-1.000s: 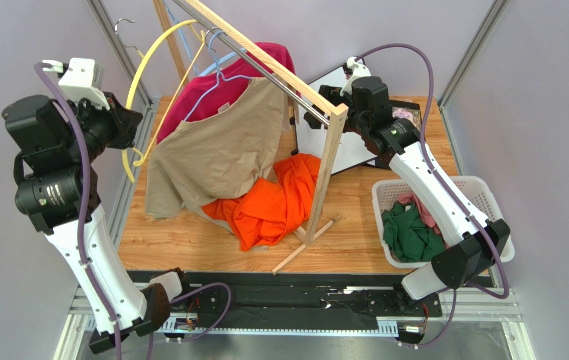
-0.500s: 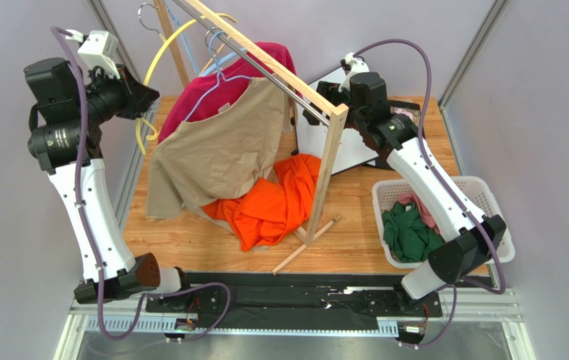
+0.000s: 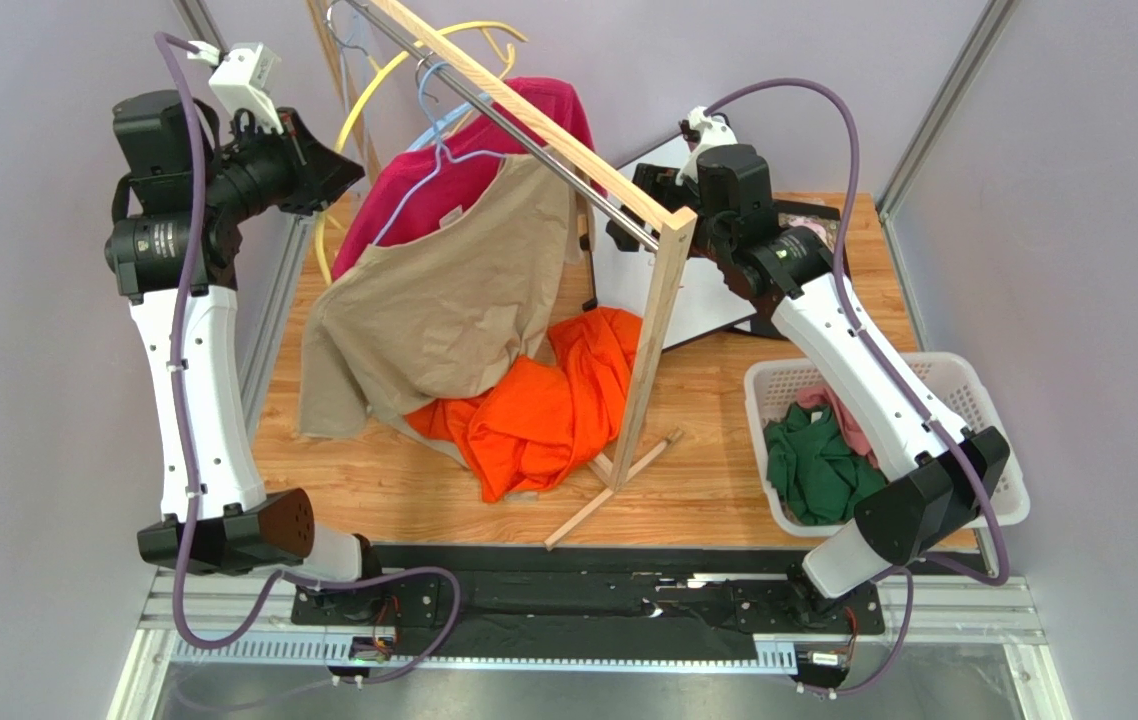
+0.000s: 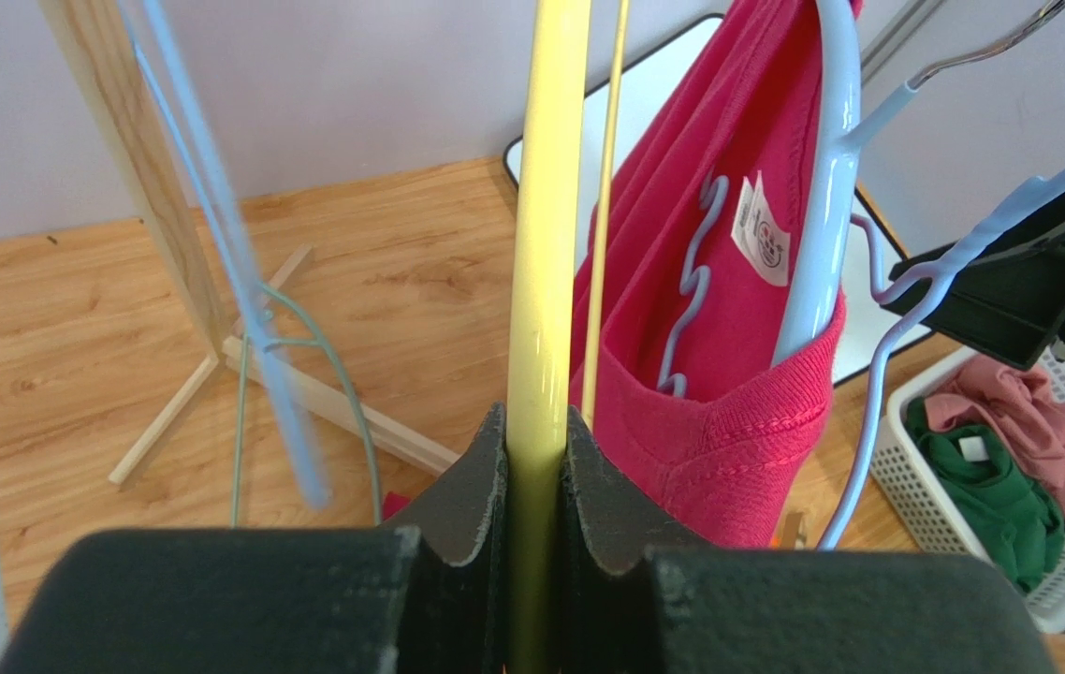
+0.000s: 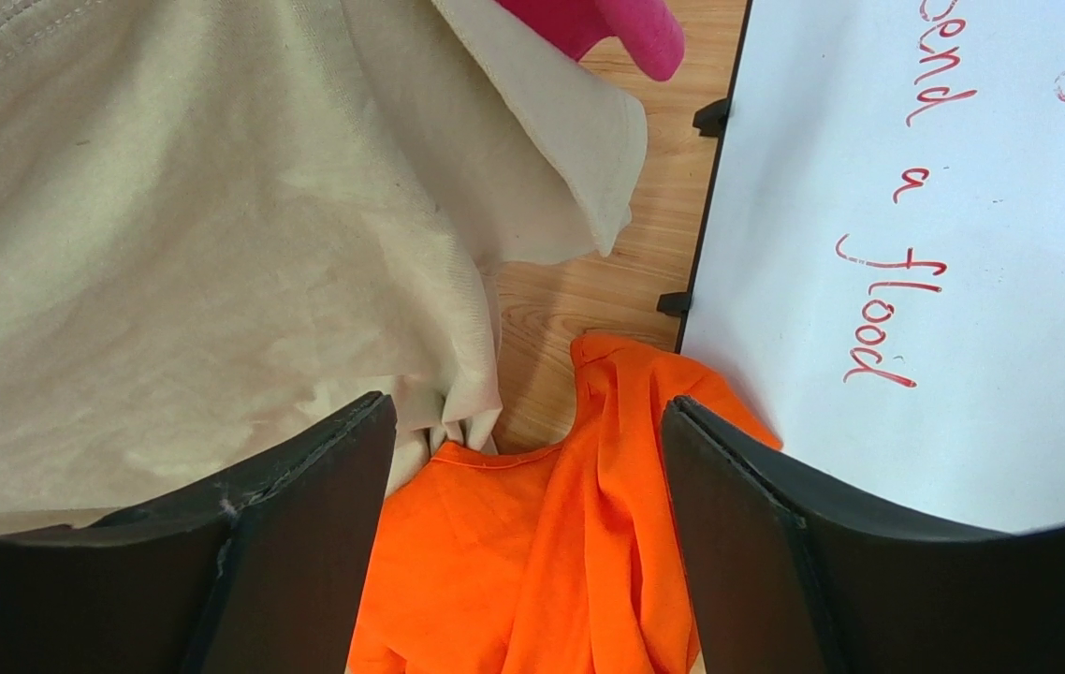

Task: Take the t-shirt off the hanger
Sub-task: Hang the hanger back to the clothesline with the left arm

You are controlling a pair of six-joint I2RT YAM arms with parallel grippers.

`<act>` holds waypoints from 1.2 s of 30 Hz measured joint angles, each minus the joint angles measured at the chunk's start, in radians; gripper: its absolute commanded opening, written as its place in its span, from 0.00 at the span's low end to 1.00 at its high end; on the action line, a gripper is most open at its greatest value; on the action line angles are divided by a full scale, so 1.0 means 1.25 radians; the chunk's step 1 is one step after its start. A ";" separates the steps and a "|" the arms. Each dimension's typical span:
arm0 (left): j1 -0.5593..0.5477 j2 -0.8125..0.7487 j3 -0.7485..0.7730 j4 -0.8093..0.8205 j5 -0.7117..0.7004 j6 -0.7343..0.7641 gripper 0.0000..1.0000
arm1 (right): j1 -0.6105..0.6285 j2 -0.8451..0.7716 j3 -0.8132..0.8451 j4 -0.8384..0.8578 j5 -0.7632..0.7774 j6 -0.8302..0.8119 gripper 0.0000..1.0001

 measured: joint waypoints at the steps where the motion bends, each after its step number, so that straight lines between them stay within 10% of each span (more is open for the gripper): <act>1: -0.003 -0.002 -0.005 0.008 -0.003 -0.008 0.00 | 0.000 0.000 0.000 0.000 0.001 0.000 0.75; 24: -0.071 0.019 0.001 -0.020 -0.179 0.052 0.00 | 0.000 0.000 0.000 0.000 0.007 0.000 0.75; 36: -0.072 0.172 0.251 -0.146 -0.377 0.130 0.00 | 0.000 -0.001 -0.016 0.000 0.007 -0.009 0.75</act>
